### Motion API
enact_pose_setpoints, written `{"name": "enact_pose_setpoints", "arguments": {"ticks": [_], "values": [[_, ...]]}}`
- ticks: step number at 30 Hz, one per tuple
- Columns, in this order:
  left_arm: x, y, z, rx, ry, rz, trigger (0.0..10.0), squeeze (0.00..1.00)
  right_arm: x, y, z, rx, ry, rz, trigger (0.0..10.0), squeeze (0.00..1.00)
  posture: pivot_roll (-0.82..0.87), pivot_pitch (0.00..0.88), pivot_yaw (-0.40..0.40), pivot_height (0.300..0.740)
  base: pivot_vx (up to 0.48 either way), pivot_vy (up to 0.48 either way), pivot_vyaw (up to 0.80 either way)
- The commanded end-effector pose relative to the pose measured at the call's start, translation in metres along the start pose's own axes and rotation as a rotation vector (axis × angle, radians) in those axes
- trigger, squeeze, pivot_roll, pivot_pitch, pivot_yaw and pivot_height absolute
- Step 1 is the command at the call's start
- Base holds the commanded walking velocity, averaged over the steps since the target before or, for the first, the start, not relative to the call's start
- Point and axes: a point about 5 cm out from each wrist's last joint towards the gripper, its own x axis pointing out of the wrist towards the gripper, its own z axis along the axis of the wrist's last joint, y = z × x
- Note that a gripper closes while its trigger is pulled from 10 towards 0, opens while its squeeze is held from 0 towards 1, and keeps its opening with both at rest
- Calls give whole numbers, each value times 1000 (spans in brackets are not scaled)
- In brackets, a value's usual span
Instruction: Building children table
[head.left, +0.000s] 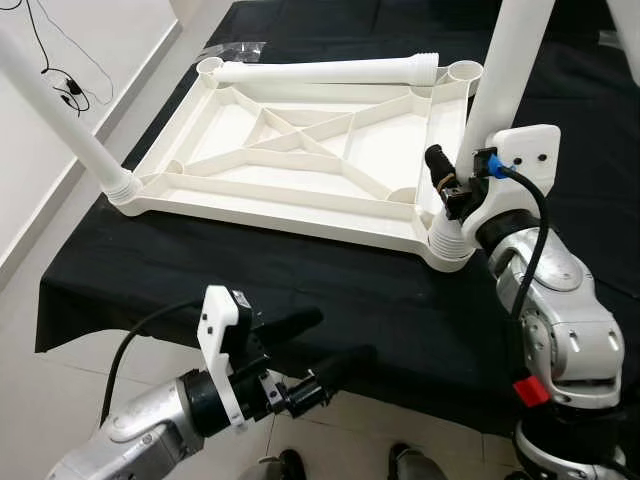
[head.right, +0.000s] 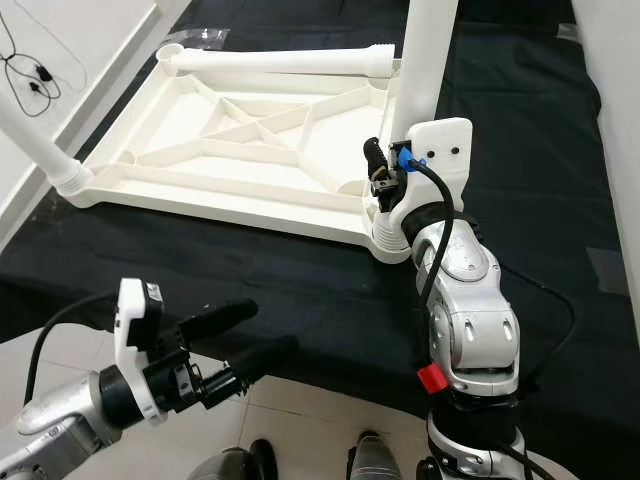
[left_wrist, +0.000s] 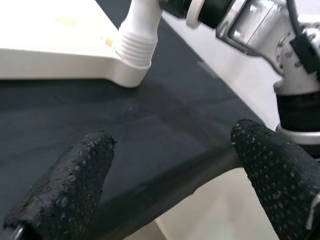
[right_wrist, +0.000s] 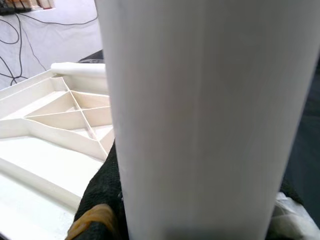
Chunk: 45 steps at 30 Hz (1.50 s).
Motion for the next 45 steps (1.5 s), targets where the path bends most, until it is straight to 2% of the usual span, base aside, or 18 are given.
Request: {"name": "enact_pose_setpoints", "arguments": {"ticks": [1, 5, 12, 13, 18, 20, 23, 25, 29, 31, 32, 33, 36, 37, 38, 39, 44, 45], "values": [[-3, 0, -8, 29, 37, 29, 10000, 0, 2, 4, -17, 31, 73, 32, 0, 0, -19, 248, 125, 740, 0, 0, 0], [-5, 3, -17, 50, 61, 67, 10000, 0, 0, 7, -15, 36, 34, 64, 0, 0, -20, 245, 126, 740, 0, 0, 0], [-5, 7, -20, 46, 53, 94, 10000, 0, -5, 14, -12, 140, -67, 135, 0, 0, -14, 237, 133, 740, 0, 0, 0], [-6, 7, -21, 49, 55, 94, 10000, 0, -7, 14, -7, 173, -115, 167, 0, 0, -13, 230, 137, 740, 0, 0, 0], [-7, 5, -23, 65, 66, 86, 10000, 0, -9, 14, 3, 193, -187, 253, 0, 0, -12, 227, 138, 740, 0, 0, 0], [-8, 3, -24, 73, 70, 82, 10000, 0, -10, 14, 7, 169, -205, 309, 0, 0, -5, 222, 138, 740, 0, 0, 0], [-8, 1, -26, 84, 72, 79, 10000, 0, -17, 24, 15, 130, -224, 492, 0, 0, -4, 223, 137, 740, 0, 0, 0], [-7, 1, -28, 89, 71, 78, 10000, 0, -20, 27, 16, 114, -231, 527, 0, 0, -5, 225, 136, 740, 0, 0, 0], [-7, 1, -29, 95, 71, 74, 10000, 0, -16, 24, 19, 106, -254, 496, 0, 0, -6, 225, 136, 740, 0, 0, 0], [-5, 2, -31, 98, 70, 74, 10000, 0, -4, 15, 18, 31, -253, 409, 0, 0, -2, 210, 127, 740, 0, 0, 0], [-5, 2, -31, 98, 70, 74, 10000, 0, -4, 15, 18, 31, -253, 409, 0, 0, -2, 210, 127, 740, 0, 0, 0], [-4, 3, -32, 98, 68, 76, 10000, 0, 3, 10, 17, -24, -235, 376, 0, 0, -2, 210, 127, 740, 0, 0, 0], [-2, 5, -33, 102, 68, 78, 10000, 0, 12, 3, 16, -81, -227, 381, 0, 0, 4, 202, 121, 740, 0, 0, 0], [-1, 5, -35, 115, 75, 72, 10000, 0, 17, -1, 17, -111, -229, 422, 2157, 0, 8, 190, 111, 740, 0, 0, 0], [-1, 5, -35, 115, 75, 72, 10000, 0, 17, -1, 17, -111, -229, 422, 2157, 0, 8, 190, 111, 740, 0, 0, 0], [0, 5, -37, 122, 80, 71, 10000, 0, 21, -4, 18, -143, -228, 472, 9490, 0, 13, 182, 101, 740, 0, 0, 0], [3, 10, -41, 130, 70, 104, 10000, 0, 31, -9, 19, -175, -216, 542, 10000, 0, 25, 154, 71, 740, 0, 0, 0], [5, 15, -37, 132, 44, 151, 10000, 0, 30, -2, 22, -123, -233, 590, 10000, 0, 25, 143, 62, 740, 0, 0, 0]]}}
